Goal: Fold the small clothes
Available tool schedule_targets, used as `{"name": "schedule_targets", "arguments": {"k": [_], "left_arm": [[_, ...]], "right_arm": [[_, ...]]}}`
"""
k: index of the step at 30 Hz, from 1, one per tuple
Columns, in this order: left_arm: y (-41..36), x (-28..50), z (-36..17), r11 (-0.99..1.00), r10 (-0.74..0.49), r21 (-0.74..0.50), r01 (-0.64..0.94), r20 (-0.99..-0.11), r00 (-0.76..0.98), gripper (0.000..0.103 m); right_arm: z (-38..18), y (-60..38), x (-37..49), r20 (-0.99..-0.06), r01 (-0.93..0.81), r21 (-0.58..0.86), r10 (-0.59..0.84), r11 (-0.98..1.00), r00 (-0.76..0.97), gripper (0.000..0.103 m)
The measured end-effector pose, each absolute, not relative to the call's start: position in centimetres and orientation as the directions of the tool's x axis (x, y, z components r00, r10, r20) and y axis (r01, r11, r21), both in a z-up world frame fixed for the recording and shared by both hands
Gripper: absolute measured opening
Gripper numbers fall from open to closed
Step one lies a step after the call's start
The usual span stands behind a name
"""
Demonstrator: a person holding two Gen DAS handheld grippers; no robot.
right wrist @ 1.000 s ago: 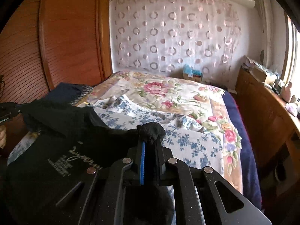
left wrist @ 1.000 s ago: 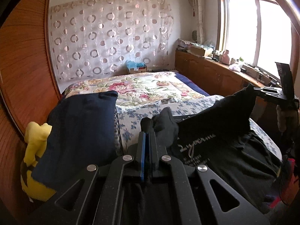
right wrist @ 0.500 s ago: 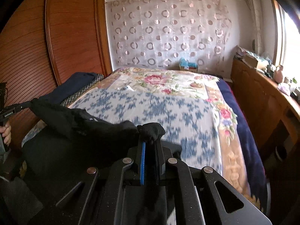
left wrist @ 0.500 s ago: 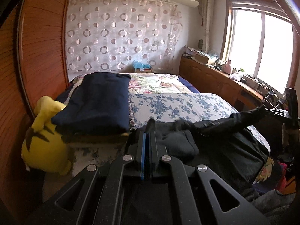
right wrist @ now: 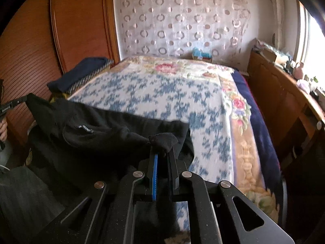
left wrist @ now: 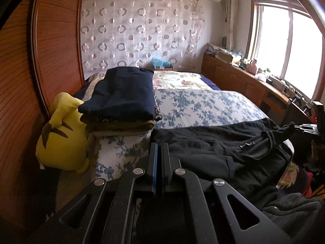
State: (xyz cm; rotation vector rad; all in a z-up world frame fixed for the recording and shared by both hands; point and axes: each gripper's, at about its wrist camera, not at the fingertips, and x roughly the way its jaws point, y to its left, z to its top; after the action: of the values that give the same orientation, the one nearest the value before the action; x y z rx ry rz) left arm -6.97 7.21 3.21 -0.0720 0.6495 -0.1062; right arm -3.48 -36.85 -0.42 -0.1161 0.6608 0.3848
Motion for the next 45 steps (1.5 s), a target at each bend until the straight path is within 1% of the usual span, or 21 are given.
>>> {"name": "schedule_targets", "arguments": {"k": [5, 7, 8, 9, 10, 11, 12, 13, 15, 16, 18, 20, 23, 27, 30, 34, 36, 39, 45], "left_arm": [[7.6, -7.1, 2.6, 0.993, -0.112, -0.094, 0.069, -0.617, 0.779, 0.004], [7.8, -7.0, 2.7, 0.994, -0.102, -0.088, 0.06, -0.618, 0.78, 0.012], [7.9, -7.0, 2.7, 0.995, -0.099, -0.086, 0.058, -0.616, 0.781, 0.025], [8.0, -6.9, 2.7, 0.995, -0.096, -0.084, 0.056, -0.614, 0.784, 0.035], [8.1, -6.6, 2.7, 0.995, -0.097, -0.083, 0.058, -0.612, 0.785, 0.04], [8.1, -6.4, 2.6, 0.995, -0.1, -0.083, 0.063, -0.613, 0.784, 0.041], [8.2, -5.9, 2.5, 0.994, -0.104, -0.083, 0.067, -0.615, 0.782, 0.044], [8.2, -5.4, 2.3, 0.994, -0.104, -0.082, 0.068, -0.62, 0.777, 0.046], [8.3, -4.3, 2.1, 0.995, -0.103, -0.08, 0.067, -0.63, 0.77, 0.06], [8.2, -3.6, 2.0, 0.994, -0.112, -0.085, 0.075, -0.638, 0.761, 0.062], [7.9, -2.9, 2.1, 0.992, -0.124, -0.081, 0.094, -0.639, 0.759, 0.07], [7.4, -2.2, 2.1, 0.992, -0.122, -0.066, 0.104, -0.64, 0.758, 0.076], [7.1, -1.1, 2.0, 0.992, -0.119, -0.054, 0.11, -0.645, 0.755, 0.076], [7.0, 0.6, 1.1, 0.993, -0.113, -0.047, 0.109, -0.66, 0.743, 0.076], [7.3, 2.5, 0.0, 0.995, -0.098, -0.047, 0.09, -0.69, 0.718, 0.076], [7.7, 4.4, -1.5, 0.994, -0.108, -0.066, 0.088, -0.725, 0.68, 0.076], [7.7, 4.8, -2.0, 0.993, -0.114, -0.07, 0.093, -0.736, 0.667, 0.076], [7.2, 5.4, -2.9, 0.985, -0.169, -0.115, 0.126, -0.761, 0.627, 0.076], [6.5, 6.0, -3.7, 0.986, -0.161, -0.099, 0.136, -0.78, 0.604, 0.076]], "right_arm": [[-2.4, -36.4, -2.0, -0.671, -0.368, 0.031, 0.293, 0.929, 0.681, 0.008], [-2.3, -36.3, -1.7, -0.683, -0.369, 0.02, 0.283, 0.929, 0.674, 0.008], [-2.1, -36.4, -1.7, -0.684, -0.367, 0.014, 0.276, 0.93, 0.675, 0.009], [-1.8, -36.5, -1.8, -0.682, -0.364, 0.008, 0.271, 0.931, 0.679, 0.017], [-1.3, -36.6, -1.9, -0.675, -0.359, -0.003, 0.263, 0.934, 0.69, 0.021], [-0.8, -36.7, -2.0, -0.664, -0.351, -0.014, 0.254, 0.936, 0.703, 0.031], [-0.5, -36.8, -1.8, -0.654, -0.344, -0.021, 0.248, 0.939, 0.715, 0.038], [-0.4, -36.8, -1.8, -0.644, -0.342, -0.026, 0.246, 0.939, 0.724, 0.04], [0.2, -36.7, -1.4, -0.63, -0.331, -0.042, 0.233, 0.943, 0.741, 0.046], [0.3, -36.6, -1.2, -0.624, -0.327, -0.049, 0.226, 0.944, 0.748, 0.047], [0.3, -36.3, -0.4, -0.613, -0.322, -0.053, 0.224, 0.945, 0.758, 0.047], [0.1, -36.0, 0.9, -0.602, -0.317, -0.045, 0.227, 0.948, 0.766, 0.047], [-0.5, -35.4, 2.7, -0.603, -0.328, -0.027, 0.246, 0.944, 0.759, 0.047], [-2.3, -35.3, 5.4, -0.636, -0.33, 0.001, 0.255, 0.944, 0.728, 0.047], [-3.3, -35.5, 6.8, -0.663, -0.329, 0.017, 0.257, 0.944, 0.703, 0.047], [-4.4, -36.1, 8.0, -0.698, -0.316, 0.039, 0.252, 0.948, 0.671, 0.047], [-4.5, -36.2, 8.5, -0.707, -0.314, 0.057, 0.261, 0.948, 0.657, 0.051], [-4.3, -36.3, 8.3, -0.698, -0.313, 0.074, 0.273, 0.947, 0.662, 0.055], [-4.6, -36.3, 8.1, -0.689, -0.319, 0.075, 0.281, 0.945, 0.669, 0.058]]}}
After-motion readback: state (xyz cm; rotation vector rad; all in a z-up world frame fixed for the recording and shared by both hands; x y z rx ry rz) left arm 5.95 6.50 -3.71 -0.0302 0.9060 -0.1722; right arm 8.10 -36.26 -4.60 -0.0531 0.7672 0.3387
